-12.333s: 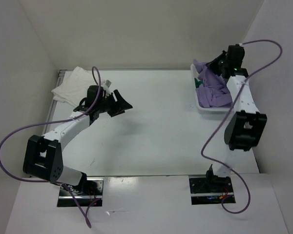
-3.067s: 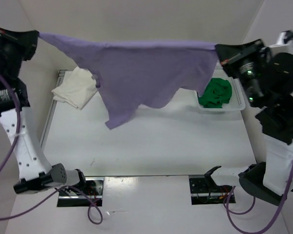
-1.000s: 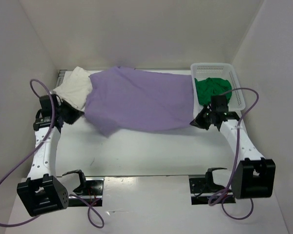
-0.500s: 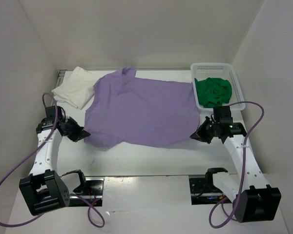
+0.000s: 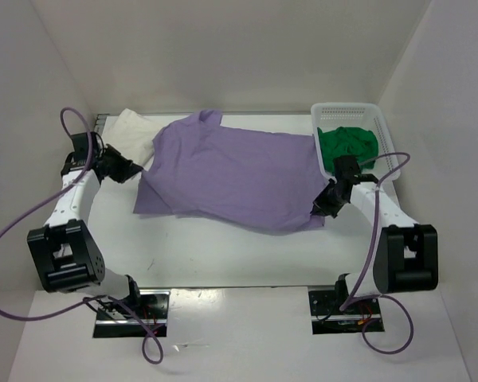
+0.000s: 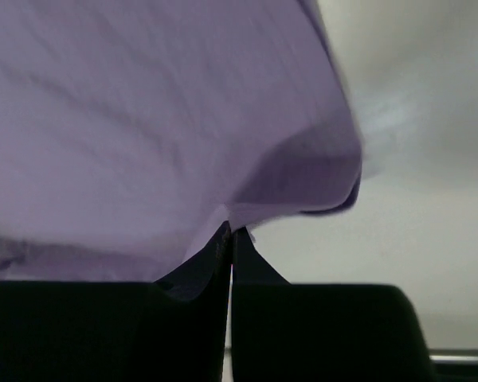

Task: Fold and stack the t-shirts
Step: Fold the flattened tshirt in 1/3 of the way

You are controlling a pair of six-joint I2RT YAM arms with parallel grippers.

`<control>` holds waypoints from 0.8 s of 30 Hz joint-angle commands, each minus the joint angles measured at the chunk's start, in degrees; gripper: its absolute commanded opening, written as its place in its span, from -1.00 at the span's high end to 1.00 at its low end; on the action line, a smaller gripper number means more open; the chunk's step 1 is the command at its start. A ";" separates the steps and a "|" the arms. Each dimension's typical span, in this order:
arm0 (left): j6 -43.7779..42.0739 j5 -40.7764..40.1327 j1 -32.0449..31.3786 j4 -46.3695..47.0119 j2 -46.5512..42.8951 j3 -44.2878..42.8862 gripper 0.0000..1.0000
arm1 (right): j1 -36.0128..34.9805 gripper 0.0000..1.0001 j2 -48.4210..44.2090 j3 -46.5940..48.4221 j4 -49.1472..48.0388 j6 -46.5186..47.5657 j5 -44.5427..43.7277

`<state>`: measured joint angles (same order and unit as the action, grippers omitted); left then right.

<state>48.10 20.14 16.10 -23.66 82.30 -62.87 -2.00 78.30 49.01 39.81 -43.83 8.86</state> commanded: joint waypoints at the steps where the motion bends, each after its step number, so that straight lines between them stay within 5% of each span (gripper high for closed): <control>1: 1.56 -1.60 -1.94 7.57 4.26 -6.11 1.00 | -1.07 1.00 2.55 7.66 -7.20 0.94 -7.88; 8: 2.18 -4.23 -5.02 9.51 16.29 -13.76 1.00 | -1.60 1.00 11.07 16.98 -9.14 2.61 -17.37; 22: -0.72 -6.69 -9.59 7.67 35.20 -31.08 1.00 | -4.59 0.96 16.71 18.75 -12.57 4.46 -22.65; 24: -1.25 -6.69 -9.59 7.66 35.82 -31.08 0.85 | -4.59 0.88 16.19 18.75 -13.09 4.46 -22.66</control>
<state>48.97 14.15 6.68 -16.34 117.30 -91.46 -5.78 94.74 65.25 30.02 -40.12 -10.50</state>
